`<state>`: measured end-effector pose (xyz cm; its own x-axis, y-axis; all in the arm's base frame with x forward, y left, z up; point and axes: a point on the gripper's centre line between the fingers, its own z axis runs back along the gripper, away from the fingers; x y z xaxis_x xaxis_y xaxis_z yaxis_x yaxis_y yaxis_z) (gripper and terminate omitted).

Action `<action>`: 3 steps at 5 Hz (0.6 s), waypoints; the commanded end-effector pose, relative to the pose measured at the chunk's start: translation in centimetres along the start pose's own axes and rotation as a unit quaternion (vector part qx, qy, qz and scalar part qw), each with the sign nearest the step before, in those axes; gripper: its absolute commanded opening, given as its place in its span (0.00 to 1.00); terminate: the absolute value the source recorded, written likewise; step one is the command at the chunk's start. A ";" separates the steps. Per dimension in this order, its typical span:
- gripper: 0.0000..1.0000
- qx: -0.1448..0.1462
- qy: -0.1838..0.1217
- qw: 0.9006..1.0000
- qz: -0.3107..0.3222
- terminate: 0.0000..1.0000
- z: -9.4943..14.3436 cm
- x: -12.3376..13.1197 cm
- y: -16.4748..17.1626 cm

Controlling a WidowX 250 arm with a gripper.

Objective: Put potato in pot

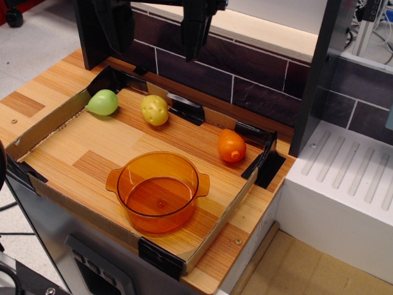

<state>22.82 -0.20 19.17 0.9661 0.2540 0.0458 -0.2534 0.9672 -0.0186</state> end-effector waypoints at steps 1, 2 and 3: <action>1.00 0.000 0.000 1.000 0.000 0.00 0.0 0.0 0.0; 1.00 -0.019 0.008 1.000 0.000 0.00 -0.4 2.5 1.9; 1.00 -0.036 -0.016 0.999 0.013 0.00 -0.8 5.8 4.0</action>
<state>27.29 5.28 17.11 0.9583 0.2842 0.0304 -0.2802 0.9551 -0.0963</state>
